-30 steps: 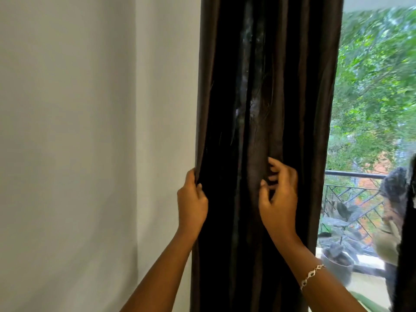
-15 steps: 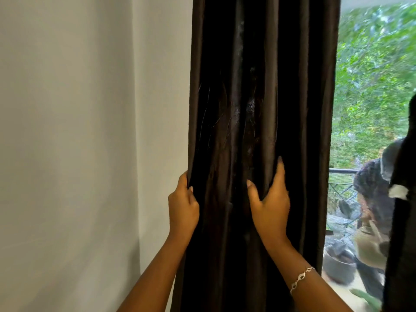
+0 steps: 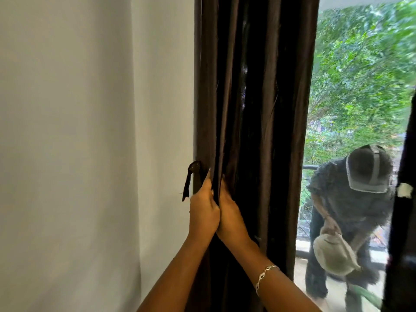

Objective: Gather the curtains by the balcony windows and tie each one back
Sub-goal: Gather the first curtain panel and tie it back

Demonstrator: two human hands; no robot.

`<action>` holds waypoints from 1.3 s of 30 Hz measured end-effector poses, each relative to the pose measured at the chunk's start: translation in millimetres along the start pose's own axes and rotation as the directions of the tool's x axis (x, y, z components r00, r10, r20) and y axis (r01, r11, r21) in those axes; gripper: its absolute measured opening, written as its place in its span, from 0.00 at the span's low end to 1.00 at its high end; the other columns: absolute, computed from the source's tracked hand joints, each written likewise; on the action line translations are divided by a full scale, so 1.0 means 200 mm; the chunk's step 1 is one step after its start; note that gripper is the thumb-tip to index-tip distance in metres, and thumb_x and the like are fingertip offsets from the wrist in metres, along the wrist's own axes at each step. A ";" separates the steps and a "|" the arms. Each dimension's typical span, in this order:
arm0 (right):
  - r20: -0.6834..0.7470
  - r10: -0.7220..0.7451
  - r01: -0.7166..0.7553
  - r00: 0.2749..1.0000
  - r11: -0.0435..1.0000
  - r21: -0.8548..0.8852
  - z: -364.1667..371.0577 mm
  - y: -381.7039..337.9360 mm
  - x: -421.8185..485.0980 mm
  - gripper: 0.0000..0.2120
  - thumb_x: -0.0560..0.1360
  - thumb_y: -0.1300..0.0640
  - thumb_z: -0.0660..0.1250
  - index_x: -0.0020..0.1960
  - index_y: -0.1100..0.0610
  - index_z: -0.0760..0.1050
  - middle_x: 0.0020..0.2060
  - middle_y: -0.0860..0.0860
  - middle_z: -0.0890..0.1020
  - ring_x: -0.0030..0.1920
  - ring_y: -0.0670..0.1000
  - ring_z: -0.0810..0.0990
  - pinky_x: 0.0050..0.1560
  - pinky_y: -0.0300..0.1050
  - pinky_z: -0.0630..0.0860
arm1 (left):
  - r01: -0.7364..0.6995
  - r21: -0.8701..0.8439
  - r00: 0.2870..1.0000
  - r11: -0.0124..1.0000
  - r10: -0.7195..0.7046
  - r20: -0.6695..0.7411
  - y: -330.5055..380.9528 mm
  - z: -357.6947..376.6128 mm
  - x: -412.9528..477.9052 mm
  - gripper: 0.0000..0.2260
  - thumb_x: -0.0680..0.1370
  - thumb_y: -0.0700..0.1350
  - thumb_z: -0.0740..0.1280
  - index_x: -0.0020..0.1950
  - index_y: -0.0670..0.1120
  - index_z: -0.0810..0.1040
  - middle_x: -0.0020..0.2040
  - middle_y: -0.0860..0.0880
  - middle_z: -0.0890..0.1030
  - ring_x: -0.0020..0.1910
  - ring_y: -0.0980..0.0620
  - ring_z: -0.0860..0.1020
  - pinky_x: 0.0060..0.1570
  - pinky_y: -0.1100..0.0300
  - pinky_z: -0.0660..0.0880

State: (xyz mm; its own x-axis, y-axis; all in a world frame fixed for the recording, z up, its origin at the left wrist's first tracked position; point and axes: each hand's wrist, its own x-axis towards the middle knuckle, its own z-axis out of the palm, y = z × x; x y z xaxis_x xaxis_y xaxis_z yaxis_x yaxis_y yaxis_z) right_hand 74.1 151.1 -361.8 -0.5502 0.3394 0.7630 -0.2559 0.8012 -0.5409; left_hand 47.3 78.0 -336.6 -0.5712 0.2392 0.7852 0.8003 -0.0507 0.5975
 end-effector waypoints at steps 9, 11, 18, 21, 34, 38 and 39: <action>0.186 -0.024 0.054 0.982 0.986 -0.157 0.01 -0.05 -0.03 0.15 0.80 0.61 0.54 0.65 0.54 0.68 0.59 0.50 0.78 0.60 0.45 0.77 0.58 0.36 0.72 | 0.013 -0.093 1.000 0.996 -0.013 -0.003 0.02 0.00 -0.01 0.17 0.81 0.43 0.56 0.69 0.41 0.69 0.53 0.43 0.81 0.52 0.51 0.80 0.54 0.67 0.74; 0.209 -0.034 0.026 0.977 0.999 0.040 0.01 -0.08 -0.07 0.13 0.81 0.58 0.51 0.61 0.52 0.70 0.48 0.45 0.82 0.50 0.38 0.80 0.50 0.30 0.74 | -0.002 -0.052 1.000 0.999 0.001 -0.003 0.02 0.00 0.00 0.17 0.80 0.46 0.57 0.65 0.39 0.73 0.52 0.45 0.81 0.53 0.50 0.80 0.52 0.68 0.73; 0.017 -0.339 0.314 0.941 0.850 -0.422 -0.07 -0.13 -0.20 0.34 0.72 0.70 0.59 0.74 0.63 0.48 0.73 0.56 0.56 0.75 0.54 0.55 0.73 0.49 0.60 | 0.051 -0.037 0.998 0.998 -0.052 -0.024 -0.06 -0.03 0.03 0.11 0.81 0.42 0.55 0.52 0.41 0.76 0.37 0.54 0.78 0.36 0.59 0.79 0.37 0.75 0.72; -0.157 -0.556 0.395 0.816 0.735 -0.551 -0.10 -0.15 -0.23 0.34 0.70 0.71 0.57 0.74 0.64 0.50 0.73 0.57 0.58 0.75 0.56 0.55 0.74 0.52 0.57 | 0.097 -0.084 0.995 0.992 -0.097 0.001 -0.09 -0.04 0.04 0.10 0.81 0.43 0.56 0.51 0.43 0.76 0.36 0.57 0.77 0.33 0.63 0.77 0.34 0.79 0.70; -0.314 0.286 -0.305 0.905 0.952 -0.014 -0.25 -0.09 -0.14 0.30 0.75 0.69 0.61 0.74 0.56 0.58 0.66 0.55 0.73 0.66 0.54 0.72 0.61 0.36 0.66 | -0.010 -0.011 0.999 1.000 0.010 0.034 -0.16 -0.10 0.07 0.13 0.81 0.40 0.55 0.52 0.31 0.75 0.33 0.48 0.75 0.30 0.57 0.70 0.30 0.78 0.67; -0.214 0.236 -0.279 0.948 0.939 -0.200 -0.17 -0.13 -0.11 0.31 0.75 0.71 0.58 0.75 0.56 0.56 0.68 0.56 0.70 0.68 0.54 0.70 0.69 0.42 0.65 | -0.020 -0.032 0.999 0.999 0.021 0.032 -0.15 -0.11 0.07 0.13 0.81 0.38 0.56 0.51 0.29 0.74 0.28 0.55 0.68 0.26 0.60 0.67 0.27 0.78 0.65; -0.180 0.228 -0.266 0.957 0.936 -0.229 -0.15 -0.15 -0.10 0.31 0.76 0.68 0.59 0.75 0.56 0.53 0.70 0.55 0.67 0.69 0.54 0.69 0.71 0.46 0.65 | -0.023 -0.035 0.999 0.999 0.024 0.027 -0.14 -0.11 0.07 0.13 0.81 0.38 0.56 0.50 0.28 0.74 0.29 0.53 0.69 0.26 0.60 0.66 0.26 0.78 0.64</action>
State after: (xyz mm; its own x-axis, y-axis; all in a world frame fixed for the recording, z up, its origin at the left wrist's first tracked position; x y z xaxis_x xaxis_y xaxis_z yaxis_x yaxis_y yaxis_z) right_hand 115.6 135.7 -350.5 -0.4415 0.5960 0.6708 0.0885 0.7728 -0.6284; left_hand 12.8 61.6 -338.1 -0.5464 0.2641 0.7948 0.8065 -0.0898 0.5843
